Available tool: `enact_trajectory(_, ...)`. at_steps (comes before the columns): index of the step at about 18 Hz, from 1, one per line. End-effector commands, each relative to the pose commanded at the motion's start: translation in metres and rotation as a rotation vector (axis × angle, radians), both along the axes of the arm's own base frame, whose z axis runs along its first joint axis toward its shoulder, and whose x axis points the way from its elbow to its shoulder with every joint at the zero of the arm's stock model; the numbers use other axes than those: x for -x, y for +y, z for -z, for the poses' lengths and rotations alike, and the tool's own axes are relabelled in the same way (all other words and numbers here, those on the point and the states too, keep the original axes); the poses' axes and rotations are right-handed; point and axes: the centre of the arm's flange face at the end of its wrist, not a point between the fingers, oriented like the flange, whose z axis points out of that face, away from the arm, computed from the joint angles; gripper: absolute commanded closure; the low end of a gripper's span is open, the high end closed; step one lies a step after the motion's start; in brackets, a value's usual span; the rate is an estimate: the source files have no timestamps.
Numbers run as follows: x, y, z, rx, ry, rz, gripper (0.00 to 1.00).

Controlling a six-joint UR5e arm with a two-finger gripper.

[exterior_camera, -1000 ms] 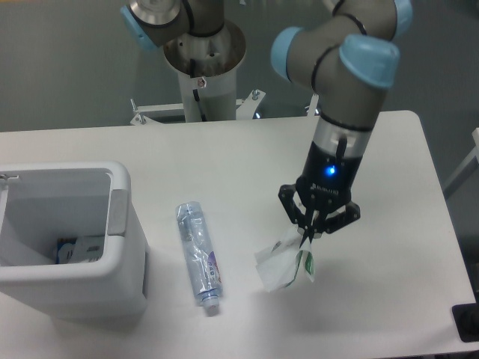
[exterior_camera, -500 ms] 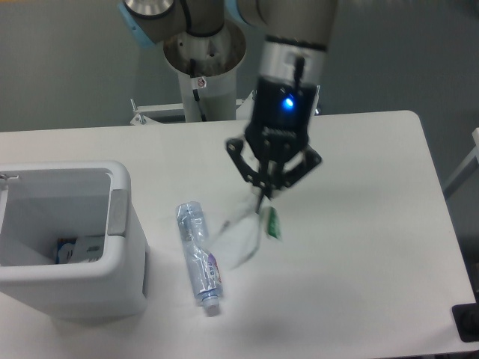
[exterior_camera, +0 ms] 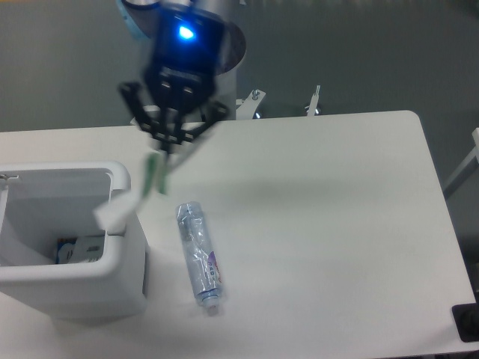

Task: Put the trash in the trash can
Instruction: 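Carry the wrapper over the white trash bin and lower it in, then open the gripper to release the wrapper into the bin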

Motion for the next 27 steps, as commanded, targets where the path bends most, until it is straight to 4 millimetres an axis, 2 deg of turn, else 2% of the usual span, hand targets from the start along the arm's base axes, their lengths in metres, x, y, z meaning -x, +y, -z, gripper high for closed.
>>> enact_trajectory(3, -0.027, 0.024, 0.012, 0.017, -0.008, 0.070, 1.00)
enact_trajectory(8, -0.047, 0.054, 0.035, 0.047, -0.024, 0.127, 1.00)
enact_trajectory(11, -0.055, 0.071, 0.055, 0.067, -0.037, 0.146, 1.00)
enact_trajectory(16, -0.050, 0.083, 0.080, 0.101, -0.062, 0.149, 1.00)
enact_trajectory(17, -0.054, 0.084, 0.098, 0.129, -0.079, 0.158, 1.00)
enact_trajectory(22, -0.065, 0.082, 0.125, 0.173, -0.108, 0.172, 0.96)
enact_trajectory(23, -0.067, 0.081, 0.129, 0.179, -0.110, 0.176, 0.93)
enact_trajectory(24, -0.066, 0.080, 0.134, 0.185, -0.112, 0.179, 0.84)
enact_trajectory(25, -0.067, 0.080, 0.134, 0.185, -0.111, 0.180, 0.74)
enact_trajectory(27, -0.067, 0.080, 0.127, 0.174, -0.103, 0.180, 0.46)
